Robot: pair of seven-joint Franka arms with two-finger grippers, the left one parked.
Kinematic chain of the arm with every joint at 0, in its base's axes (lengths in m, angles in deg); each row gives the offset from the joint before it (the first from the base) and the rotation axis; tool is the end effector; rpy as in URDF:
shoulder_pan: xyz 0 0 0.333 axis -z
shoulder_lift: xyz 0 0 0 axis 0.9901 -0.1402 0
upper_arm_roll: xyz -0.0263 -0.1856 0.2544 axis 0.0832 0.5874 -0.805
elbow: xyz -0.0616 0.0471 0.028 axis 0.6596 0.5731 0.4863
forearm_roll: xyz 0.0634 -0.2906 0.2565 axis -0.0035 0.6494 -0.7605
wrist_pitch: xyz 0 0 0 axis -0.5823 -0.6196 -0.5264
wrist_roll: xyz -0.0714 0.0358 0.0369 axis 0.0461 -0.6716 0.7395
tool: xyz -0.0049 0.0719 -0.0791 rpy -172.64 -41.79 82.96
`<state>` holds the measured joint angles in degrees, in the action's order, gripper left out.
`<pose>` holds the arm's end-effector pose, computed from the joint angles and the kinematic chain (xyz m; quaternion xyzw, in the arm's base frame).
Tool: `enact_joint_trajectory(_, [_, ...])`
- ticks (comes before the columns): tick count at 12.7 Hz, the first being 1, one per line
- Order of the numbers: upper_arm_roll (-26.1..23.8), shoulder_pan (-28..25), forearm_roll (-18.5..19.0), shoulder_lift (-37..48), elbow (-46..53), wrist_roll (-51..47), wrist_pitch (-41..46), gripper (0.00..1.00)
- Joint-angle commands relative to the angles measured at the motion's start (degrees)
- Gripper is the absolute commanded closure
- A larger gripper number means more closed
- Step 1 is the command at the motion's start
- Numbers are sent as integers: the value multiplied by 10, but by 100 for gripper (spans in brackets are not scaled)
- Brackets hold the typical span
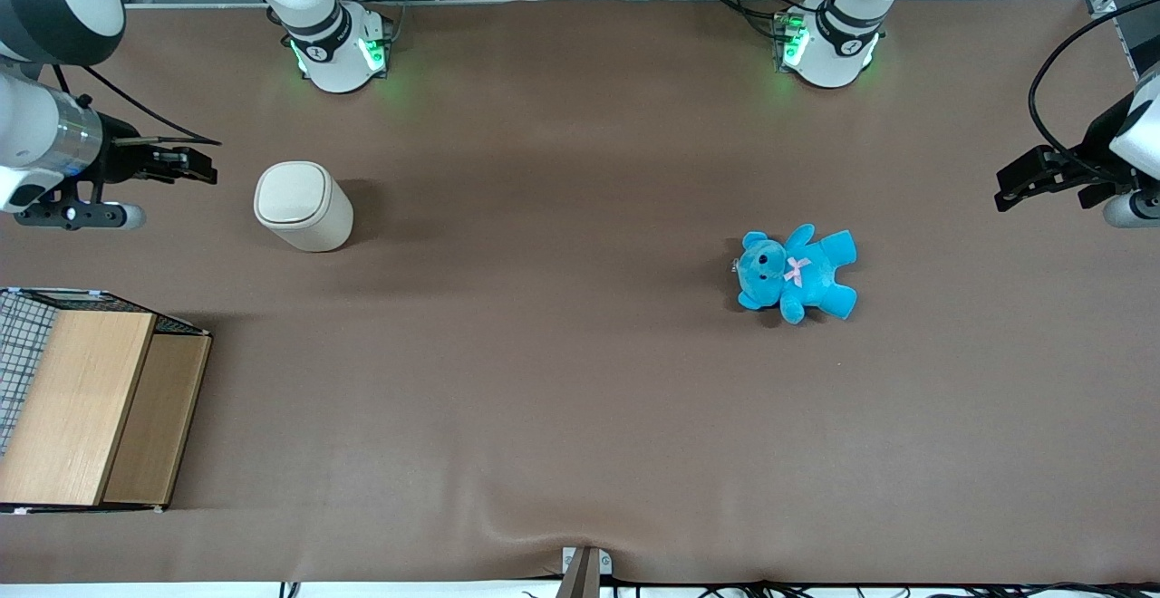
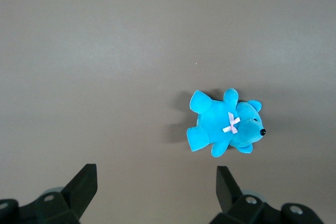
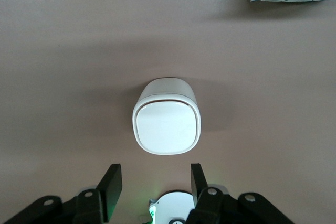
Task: Open trash can with right arm
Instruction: 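Move the right gripper toward the white trash can's lid, then lower the right gripper onto the lid edge of the trash can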
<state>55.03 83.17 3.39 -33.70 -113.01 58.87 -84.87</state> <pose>0.5157 -0.0065 0.5149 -0.9901 0.0186 0.1375 0.0203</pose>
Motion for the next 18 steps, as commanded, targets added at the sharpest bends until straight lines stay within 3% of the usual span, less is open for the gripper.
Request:
enact_joint_trajectory(1, [1, 0, -8, 63, -94, -2, -55, 66])
enact_joint_trajectory(5, [2, 3, -8, 84, -161, 4, -99, 100])
enact_joint_trajectory(11, [9, 15, -8, 125, -295, 21, -211, 100])
enact_joint_trajectory(18, [29, 18, -8, 120, -383, 55, -331, 100])
